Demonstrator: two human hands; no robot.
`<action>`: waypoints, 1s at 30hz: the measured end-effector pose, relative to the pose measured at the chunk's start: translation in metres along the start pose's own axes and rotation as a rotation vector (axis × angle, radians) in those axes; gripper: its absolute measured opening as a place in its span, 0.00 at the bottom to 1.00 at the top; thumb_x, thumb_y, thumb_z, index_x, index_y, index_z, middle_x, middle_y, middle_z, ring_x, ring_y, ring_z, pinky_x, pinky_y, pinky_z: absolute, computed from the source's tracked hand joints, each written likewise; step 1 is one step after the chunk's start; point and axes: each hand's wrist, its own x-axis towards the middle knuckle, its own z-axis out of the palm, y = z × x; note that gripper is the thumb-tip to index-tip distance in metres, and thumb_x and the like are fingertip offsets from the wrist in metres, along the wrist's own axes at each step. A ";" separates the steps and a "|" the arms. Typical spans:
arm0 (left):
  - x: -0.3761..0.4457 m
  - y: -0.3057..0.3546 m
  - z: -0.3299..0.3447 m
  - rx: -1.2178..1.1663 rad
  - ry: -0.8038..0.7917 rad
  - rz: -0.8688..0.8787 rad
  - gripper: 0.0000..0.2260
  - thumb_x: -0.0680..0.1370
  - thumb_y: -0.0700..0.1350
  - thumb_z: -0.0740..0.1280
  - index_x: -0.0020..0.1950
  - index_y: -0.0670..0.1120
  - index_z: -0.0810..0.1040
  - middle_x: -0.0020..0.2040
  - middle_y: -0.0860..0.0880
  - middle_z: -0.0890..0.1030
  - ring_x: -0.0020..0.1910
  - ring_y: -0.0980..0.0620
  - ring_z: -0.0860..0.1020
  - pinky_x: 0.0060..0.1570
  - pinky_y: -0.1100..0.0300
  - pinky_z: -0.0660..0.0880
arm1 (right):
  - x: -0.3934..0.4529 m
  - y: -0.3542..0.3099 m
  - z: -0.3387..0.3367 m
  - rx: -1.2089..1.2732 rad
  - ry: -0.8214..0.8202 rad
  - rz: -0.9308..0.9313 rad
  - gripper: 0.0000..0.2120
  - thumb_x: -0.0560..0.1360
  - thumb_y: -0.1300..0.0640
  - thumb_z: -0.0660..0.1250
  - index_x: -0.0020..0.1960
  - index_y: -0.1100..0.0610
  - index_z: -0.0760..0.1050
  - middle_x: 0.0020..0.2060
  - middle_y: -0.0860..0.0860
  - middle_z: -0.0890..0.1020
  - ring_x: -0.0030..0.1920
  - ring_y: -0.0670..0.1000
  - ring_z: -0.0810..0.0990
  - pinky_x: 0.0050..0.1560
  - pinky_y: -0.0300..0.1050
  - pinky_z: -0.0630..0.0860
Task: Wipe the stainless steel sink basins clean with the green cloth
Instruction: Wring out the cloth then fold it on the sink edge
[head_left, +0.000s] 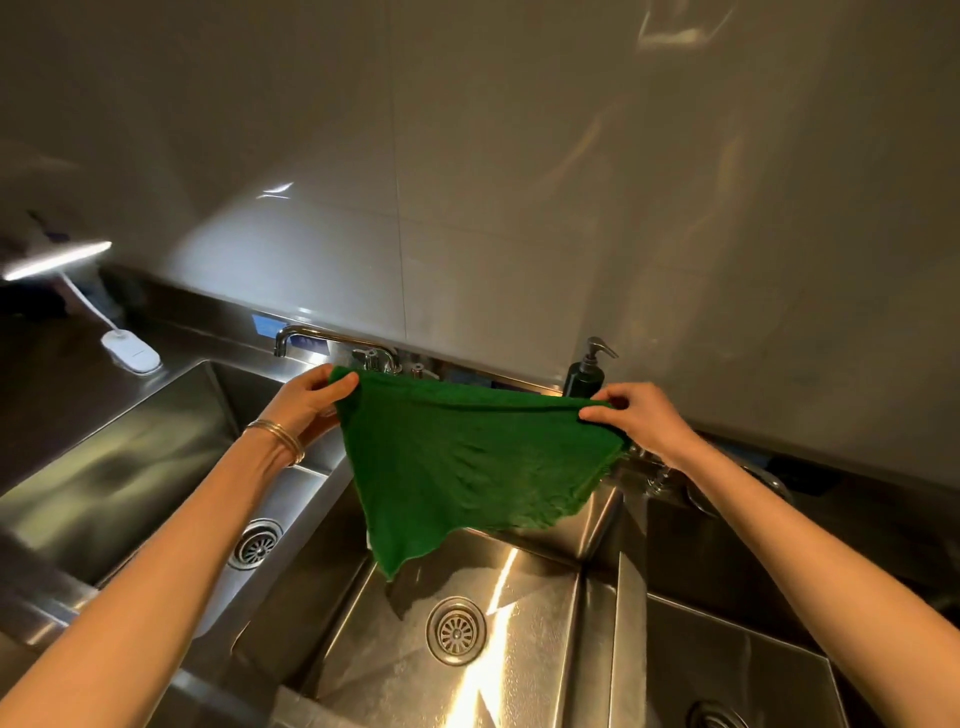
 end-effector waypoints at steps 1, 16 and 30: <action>-0.001 -0.001 -0.001 -0.011 0.027 0.020 0.03 0.76 0.36 0.63 0.42 0.41 0.73 0.42 0.43 0.78 0.43 0.48 0.78 0.42 0.63 0.80 | 0.001 -0.003 -0.006 0.021 0.004 0.005 0.03 0.72 0.54 0.71 0.39 0.50 0.79 0.36 0.51 0.81 0.37 0.46 0.77 0.38 0.38 0.71; 0.001 -0.017 0.008 0.273 -0.042 -0.047 0.07 0.71 0.35 0.69 0.42 0.43 0.73 0.35 0.46 0.84 0.37 0.48 0.83 0.39 0.59 0.81 | -0.007 -0.018 -0.035 -0.220 -0.159 -0.017 0.08 0.69 0.61 0.74 0.47 0.54 0.82 0.40 0.49 0.83 0.37 0.42 0.77 0.39 0.31 0.71; 0.008 -0.026 0.022 0.050 0.073 -0.321 0.10 0.70 0.37 0.71 0.51 0.39 0.76 0.44 0.42 0.80 0.40 0.47 0.79 0.33 0.62 0.80 | -0.007 -0.010 -0.015 -0.028 -0.159 0.192 0.10 0.79 0.60 0.61 0.41 0.57 0.77 0.39 0.50 0.79 0.44 0.48 0.76 0.51 0.46 0.70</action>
